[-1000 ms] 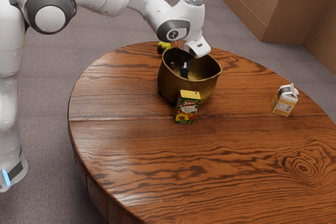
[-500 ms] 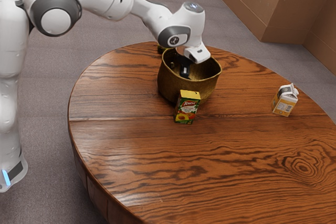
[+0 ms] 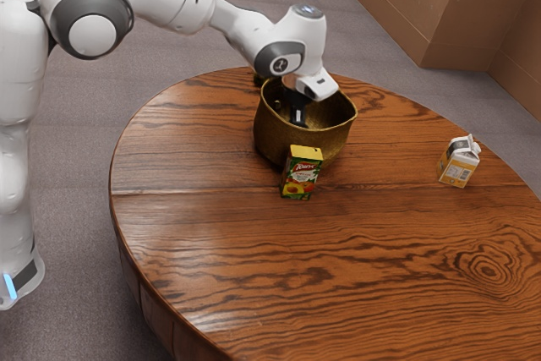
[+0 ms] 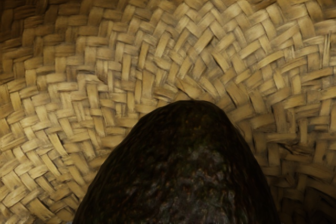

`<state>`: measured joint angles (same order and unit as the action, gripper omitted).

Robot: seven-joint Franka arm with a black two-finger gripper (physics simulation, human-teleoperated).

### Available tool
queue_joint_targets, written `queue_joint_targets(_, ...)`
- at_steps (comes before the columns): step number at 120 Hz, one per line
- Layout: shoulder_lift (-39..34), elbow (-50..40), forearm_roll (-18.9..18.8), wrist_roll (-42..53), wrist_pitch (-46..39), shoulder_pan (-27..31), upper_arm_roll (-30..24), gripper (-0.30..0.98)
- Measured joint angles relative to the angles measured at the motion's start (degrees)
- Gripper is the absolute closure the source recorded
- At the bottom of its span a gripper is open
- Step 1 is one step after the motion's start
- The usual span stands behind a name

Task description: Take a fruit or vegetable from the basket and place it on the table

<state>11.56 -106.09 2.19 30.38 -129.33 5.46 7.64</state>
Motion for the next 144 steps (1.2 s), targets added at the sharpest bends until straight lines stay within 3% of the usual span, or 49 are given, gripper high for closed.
queue_joint_targets(29, -1.9, -0.2, 0.5, -1.2, -0.5, -0.7, 0.1, 0.36)
queue_joint_targets(58, -11.4, -1.0, -0.3, -2.2, -0.4, -1.8, 0.3, 0.37)
queue_joint_targets(86, -20.9, 0.7, -4.5, -2.9, -0.1, -4.9, -4.2, 0.35)
queue_joint_targets(109, -16.9, 10.6, -8.3, -3.9, -0.1, -5.8, -14.2, 0.36)
queue_joint_targets(132, -13.0, 13.1, -9.0, -5.0, -0.3, -7.4, -16.1, 0.36)
queue_joint_targets(144, -12.1, 13.0, -8.5, -5.2, -0.1, -7.9, -16.2, 0.17)
